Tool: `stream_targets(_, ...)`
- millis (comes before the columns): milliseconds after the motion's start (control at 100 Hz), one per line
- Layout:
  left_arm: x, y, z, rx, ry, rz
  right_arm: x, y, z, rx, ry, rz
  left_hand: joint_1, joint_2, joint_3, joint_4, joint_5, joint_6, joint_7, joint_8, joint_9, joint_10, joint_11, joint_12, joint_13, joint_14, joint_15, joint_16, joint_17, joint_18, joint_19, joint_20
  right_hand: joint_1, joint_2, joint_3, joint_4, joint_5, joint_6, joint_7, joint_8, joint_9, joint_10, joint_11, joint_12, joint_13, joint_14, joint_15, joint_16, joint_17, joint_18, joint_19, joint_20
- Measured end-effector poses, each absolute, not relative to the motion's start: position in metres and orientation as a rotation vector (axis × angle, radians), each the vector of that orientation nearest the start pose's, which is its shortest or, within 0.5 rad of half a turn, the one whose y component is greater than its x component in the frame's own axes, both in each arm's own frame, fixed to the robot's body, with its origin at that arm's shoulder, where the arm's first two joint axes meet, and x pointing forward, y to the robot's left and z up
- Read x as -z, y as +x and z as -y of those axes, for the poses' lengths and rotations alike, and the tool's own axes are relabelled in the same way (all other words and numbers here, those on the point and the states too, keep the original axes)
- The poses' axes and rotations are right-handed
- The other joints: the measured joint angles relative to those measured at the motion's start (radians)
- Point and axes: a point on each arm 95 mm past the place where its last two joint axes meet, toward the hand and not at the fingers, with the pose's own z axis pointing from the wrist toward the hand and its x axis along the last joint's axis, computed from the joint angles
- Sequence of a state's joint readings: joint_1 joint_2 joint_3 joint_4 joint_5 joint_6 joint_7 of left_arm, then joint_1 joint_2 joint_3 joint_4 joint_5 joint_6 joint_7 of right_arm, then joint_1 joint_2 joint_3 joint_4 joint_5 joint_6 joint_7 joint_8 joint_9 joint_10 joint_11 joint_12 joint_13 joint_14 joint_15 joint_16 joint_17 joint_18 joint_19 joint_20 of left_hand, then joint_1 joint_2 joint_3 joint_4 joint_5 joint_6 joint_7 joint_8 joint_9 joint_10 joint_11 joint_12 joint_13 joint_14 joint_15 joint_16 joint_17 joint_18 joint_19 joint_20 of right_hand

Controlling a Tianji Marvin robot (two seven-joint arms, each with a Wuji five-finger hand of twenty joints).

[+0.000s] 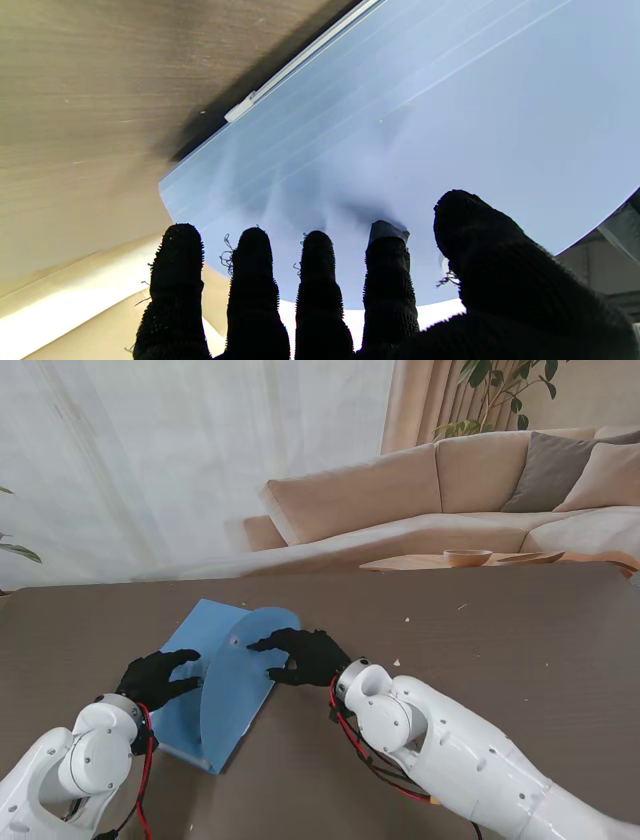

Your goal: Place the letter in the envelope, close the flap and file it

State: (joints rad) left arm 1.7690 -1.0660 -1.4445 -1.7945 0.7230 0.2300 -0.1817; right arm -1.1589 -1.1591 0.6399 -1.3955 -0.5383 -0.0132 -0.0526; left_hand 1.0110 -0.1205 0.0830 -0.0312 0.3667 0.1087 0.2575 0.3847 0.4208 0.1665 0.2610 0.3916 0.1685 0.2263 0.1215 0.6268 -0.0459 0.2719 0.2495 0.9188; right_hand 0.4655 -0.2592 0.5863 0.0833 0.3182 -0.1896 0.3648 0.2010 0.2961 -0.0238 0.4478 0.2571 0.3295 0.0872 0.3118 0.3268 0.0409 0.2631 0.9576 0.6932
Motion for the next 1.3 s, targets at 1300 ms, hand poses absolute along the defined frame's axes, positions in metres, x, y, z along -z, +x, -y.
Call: stream_targets(1300,0.336,0.421,-0.117,0.986,-1.735,-0.978,0.357,0.461,-0.198,-1.807,1.284,-1.926,-0.198,0.042,-0.098,0.000,-0.076,0.022,-0.041,-0.010,-0.079,0.041,-0.099,-0.088,-0.016,0.005,-0.031,-0.113,-0.012,0.000,-0.030,-0.072,0.001,-0.001,0.000,-0.029,0.197,-0.147,0.160,-0.048,0.061,-0.041,-0.038,-0.011,-0.014,-0.037,-0.009,-0.020,-0.033,-0.025,-0.034,-0.024)
